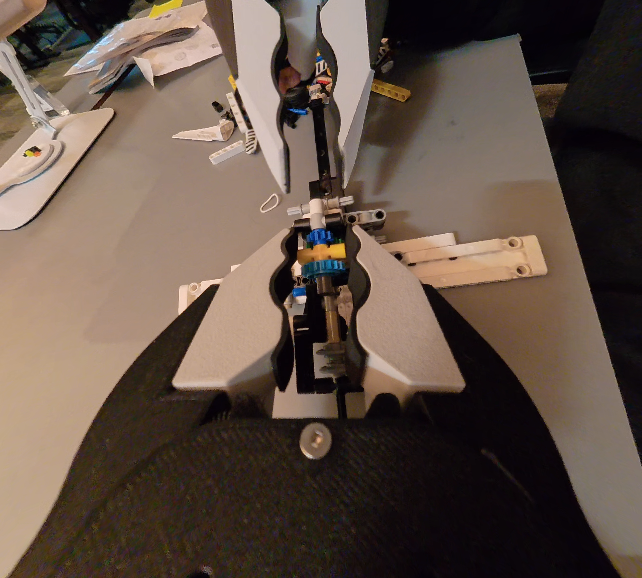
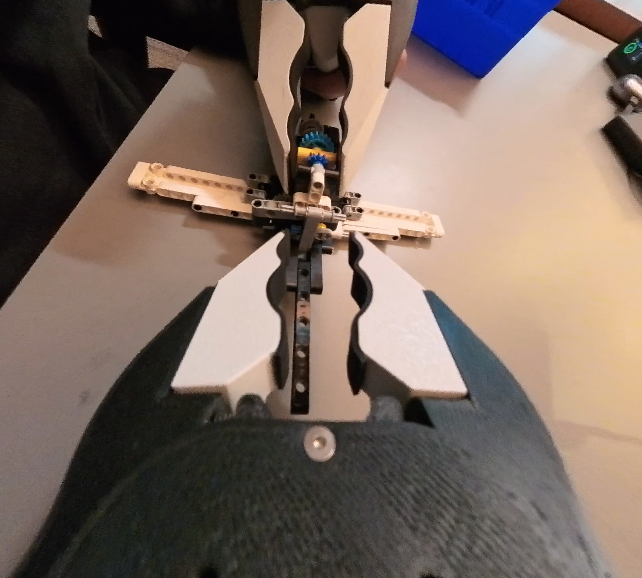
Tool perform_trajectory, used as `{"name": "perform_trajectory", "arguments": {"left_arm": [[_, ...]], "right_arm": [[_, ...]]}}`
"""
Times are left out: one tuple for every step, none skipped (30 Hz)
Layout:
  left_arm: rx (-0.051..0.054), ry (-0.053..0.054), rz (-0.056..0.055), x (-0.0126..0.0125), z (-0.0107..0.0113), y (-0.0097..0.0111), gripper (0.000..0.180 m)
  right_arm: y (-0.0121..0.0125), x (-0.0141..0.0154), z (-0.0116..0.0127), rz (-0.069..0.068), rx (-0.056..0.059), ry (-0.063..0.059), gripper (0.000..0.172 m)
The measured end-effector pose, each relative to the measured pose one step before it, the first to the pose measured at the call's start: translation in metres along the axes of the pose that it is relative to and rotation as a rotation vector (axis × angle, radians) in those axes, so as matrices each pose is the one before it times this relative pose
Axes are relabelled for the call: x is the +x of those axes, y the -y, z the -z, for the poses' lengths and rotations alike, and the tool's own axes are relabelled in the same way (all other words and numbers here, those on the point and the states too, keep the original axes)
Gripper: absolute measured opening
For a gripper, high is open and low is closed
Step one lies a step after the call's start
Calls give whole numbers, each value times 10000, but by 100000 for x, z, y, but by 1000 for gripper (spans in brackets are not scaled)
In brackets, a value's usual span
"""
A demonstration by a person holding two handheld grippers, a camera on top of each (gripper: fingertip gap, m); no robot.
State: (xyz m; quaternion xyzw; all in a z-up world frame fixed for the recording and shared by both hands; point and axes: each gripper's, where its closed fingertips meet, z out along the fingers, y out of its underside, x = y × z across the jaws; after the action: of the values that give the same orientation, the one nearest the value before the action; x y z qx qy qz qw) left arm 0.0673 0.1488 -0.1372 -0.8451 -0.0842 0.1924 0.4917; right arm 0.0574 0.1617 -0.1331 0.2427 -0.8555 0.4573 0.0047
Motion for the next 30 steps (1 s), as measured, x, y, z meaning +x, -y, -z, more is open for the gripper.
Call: {"name": "perform_trajectory", "arguments": {"left_arm": [[4,-55,-16,99,-31,18,26],[14,-48,-22,80,-1,34,26],[22,-55,-27,111,-11,43,26],[0,-7,-12,26,-8,11,26],[5,-10,-4,21,1,7,26],[3,-27,-16,47,2,-4,26],[0,-11,-6,23,-4,6,26],[2,-12,12,5,-4,10,26],[6,-24,5,29,-11,21,26],[6,-21,-8,42,3,10,26],[0,-19,2,19,-4,0,26],[8,-27,-2,44,3,20,26],[18,-46,-28,87,14,23,26],[22,-76,-39,156,7,41,26],[11,-76,-33,150,-14,26,26],[7,-17,-13,45,-2,17,26],[6,-25,-6,37,8,4,26],[8,-39,-13,55,-2,12,26],[8,-42,-12,72,-7,18,26],[2,-18,0,32,6,13,26],[4,-11,16,18,-10,19,26],[-3,-18,6,23,-10,0,26],[1,0,2,-11,4,-5,26],[-1,0,2,4,-8,4,26],[0,5,-3,0,4,1,26],[0,2,-3,-4,0,0,26],[-2,-5,7,2,-2,-4,26],[-1,-4,5,-1,-3,-2,26],[-1,-5,8,-6,-6,-2,26],[-2,-5,8,4,-2,-4,26]], "right_arm": [[39,-183,-72,-56,13,137,28],[4,-84,-63,-30,2,65,26],[-12,157,-33,-20,11,-102,24],[4,267,54,-58,50,-152,17],[21,127,153,-103,79,-6,15],[0,186,171,-157,80,-6,11],[-117,229,134,-109,30,-39,7],[-89,20,56,-83,52,56,7],[79,-158,5,-108,142,149,7],[91,-162,-61,-113,116,147,6],[-16,-84,-71,-70,24,78,6],[-13,-33,-40,-31,7,49,7],[106,-58,43,-32,84,56,6],[247,-56,144,-63,177,68,6],[344,7,240,-104,245,63,6],[457,50,331,-147,322,61,6],[460,124,378,-170,345,32,6],[340,185,365,-160,279,12,6],[88,202,279,-130,155,-4,6],[-151,199,127,-110,25,-15,6],[-325,98,-56,-104,-63,24,7],[-380,-100,-211,-97,-101,127,7],[-335,-289,-309,-82,-97,211,8],[-273,-333,-324,-50,-111,213,10],[-203,-229,-269,14,-136,115,11],[-97,-158,-194,74,-107,36,13],[65,-140,-98,101,-26,12,14],[176,-88,-42,94,30,-22,14],[140,-74,-17,77,6,-27,15],[59,-22,-33,80,-37,-43,16]]}}
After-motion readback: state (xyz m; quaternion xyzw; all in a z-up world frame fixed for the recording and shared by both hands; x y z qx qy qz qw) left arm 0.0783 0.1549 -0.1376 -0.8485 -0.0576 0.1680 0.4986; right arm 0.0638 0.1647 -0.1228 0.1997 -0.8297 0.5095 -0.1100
